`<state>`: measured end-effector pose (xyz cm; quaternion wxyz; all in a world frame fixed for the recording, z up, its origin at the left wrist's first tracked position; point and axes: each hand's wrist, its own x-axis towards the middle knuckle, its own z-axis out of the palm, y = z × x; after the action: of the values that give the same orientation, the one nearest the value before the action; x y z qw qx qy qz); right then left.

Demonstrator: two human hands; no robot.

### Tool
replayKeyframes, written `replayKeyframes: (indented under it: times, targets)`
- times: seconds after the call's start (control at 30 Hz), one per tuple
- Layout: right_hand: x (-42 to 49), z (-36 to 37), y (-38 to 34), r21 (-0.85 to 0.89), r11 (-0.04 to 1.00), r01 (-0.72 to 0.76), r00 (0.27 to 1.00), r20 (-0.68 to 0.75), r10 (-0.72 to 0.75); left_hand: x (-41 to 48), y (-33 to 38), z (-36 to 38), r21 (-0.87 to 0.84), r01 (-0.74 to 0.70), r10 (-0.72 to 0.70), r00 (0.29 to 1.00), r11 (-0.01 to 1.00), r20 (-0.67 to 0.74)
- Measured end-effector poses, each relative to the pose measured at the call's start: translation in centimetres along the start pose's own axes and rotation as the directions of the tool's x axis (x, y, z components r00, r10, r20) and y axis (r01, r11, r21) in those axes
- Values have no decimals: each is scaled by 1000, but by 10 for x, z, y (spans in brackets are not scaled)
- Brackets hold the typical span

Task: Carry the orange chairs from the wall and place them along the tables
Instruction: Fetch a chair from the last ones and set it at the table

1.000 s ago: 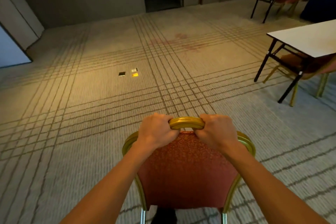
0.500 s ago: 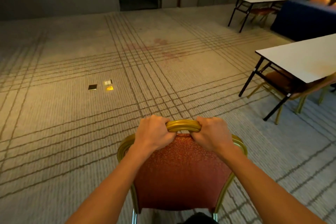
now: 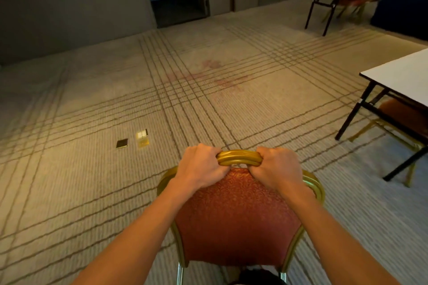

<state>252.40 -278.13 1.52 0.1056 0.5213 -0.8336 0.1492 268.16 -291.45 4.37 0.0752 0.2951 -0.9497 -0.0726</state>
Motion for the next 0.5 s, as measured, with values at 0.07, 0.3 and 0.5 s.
replayKeyframes:
  times: [0.07, 0.3, 0.5]
  targets:
    - [48, 10, 16, 30, 1000, 3, 1000, 11, -3, 50, -7, -4, 14, 3, -3, 1000, 1000, 1]
    - [210, 45, 62, 5, 998, 56, 995, -82, -56, 208, -49, -8, 25, 32, -31, 999, 999, -33]
    - [359, 111, 87, -25, 996, 82, 990, -110, -84, 351, -116, 17, 1, 71, -71, 997, 997, -19]
